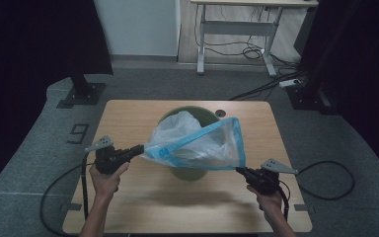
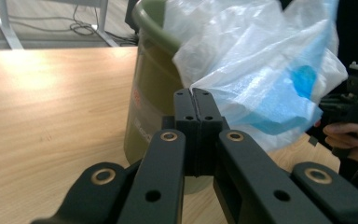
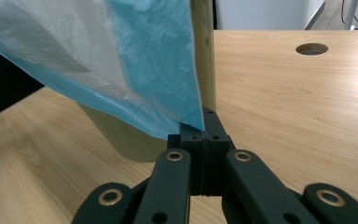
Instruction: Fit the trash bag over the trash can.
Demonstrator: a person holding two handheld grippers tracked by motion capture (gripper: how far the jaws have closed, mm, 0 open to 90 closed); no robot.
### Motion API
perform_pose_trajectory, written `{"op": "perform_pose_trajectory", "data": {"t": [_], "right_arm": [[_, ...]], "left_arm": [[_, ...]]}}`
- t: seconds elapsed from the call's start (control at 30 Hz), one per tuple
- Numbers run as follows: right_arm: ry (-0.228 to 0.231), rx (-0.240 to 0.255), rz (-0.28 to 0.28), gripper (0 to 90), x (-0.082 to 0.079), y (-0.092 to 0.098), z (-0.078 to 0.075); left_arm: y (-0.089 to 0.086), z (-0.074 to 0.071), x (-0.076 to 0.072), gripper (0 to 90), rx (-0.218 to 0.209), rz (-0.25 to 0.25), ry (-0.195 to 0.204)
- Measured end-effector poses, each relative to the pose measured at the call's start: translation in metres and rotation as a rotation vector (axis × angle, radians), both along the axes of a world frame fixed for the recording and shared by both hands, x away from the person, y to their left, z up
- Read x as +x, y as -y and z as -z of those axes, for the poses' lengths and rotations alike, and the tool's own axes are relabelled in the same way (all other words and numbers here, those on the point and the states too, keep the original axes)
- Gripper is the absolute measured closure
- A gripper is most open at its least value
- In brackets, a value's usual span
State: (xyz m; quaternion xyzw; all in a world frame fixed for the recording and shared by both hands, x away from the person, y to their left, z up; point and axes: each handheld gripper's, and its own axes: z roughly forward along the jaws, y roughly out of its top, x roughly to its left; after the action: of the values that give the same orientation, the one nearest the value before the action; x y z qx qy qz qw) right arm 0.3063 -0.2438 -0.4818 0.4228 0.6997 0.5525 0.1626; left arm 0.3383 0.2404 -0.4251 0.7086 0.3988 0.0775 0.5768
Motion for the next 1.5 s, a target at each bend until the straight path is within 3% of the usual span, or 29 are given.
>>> {"op": "perform_pose_trajectory", "data": {"t": [0.13, 0.3, 0.4, 0.53, 0.67, 0.8, 0.93, 1.0, 1.1, 1.2, 1.33, 1.5], "right_arm": [[-0.005, -0.013, 0.023, 88.6, 0.007, 0.002, 0.000], [-0.003, -0.004, 0.054, 88.5, 0.009, 0.006, -0.005], [0.016, 0.003, 0.059, 88.4, 0.008, 0.006, -0.012], [0.030, 0.002, 0.059, 88.1, 0.007, 0.005, -0.018], [0.035, -0.009, 0.074, 88.0, 0.007, 0.004, -0.020], [0.031, -0.009, 0.080, 87.9, 0.008, 0.005, -0.019], [0.029, -0.005, 0.082, 87.8, 0.008, 0.005, -0.019], [0.028, -0.006, 0.082, 87.6, 0.008, 0.005, -0.018], [0.027, -0.003, 0.084, 87.2, 0.008, 0.007, -0.018], [0.024, -0.003, 0.085, 87.2, 0.007, 0.008, -0.017], [0.020, 0.001, 0.088, 87.2, 0.007, 0.010, -0.016], [0.013, -0.013, 0.082, 88.1, 0.008, 0.009, -0.013]], "left_arm": [[0.008, 0.003, 0.005, 90.0, 0.014, -0.003, -0.002], [0.013, -0.007, 0.000, 88.9, 0.018, 0.021, 0.029], [0.016, -0.015, -0.006, 75.0, 0.021, 0.057, 0.047], [0.022, -0.027, -0.016, 57.6, 0.036, 0.052, 0.090], [0.031, -0.038, -0.019, 44.0, 0.061, 0.052, 0.104], [0.042, -0.046, -0.017, 38.6, 0.122, 0.056, 0.118], [0.053, -0.048, -0.009, 44.4, 0.161, 0.072, 0.106], [0.057, -0.048, -0.006, 58.2, 0.170, 0.082, 0.090], [0.060, -0.048, -0.003, 75.9, 0.148, 0.102, 0.085], [0.061, -0.049, 0.000, 87.3, 0.157, 0.126, 0.089], [0.061, -0.051, 0.003, 89.7, 0.160, 0.137, 0.089], [0.053, -0.056, 0.009, 89.9, 0.133, 0.084, 0.096]]}}
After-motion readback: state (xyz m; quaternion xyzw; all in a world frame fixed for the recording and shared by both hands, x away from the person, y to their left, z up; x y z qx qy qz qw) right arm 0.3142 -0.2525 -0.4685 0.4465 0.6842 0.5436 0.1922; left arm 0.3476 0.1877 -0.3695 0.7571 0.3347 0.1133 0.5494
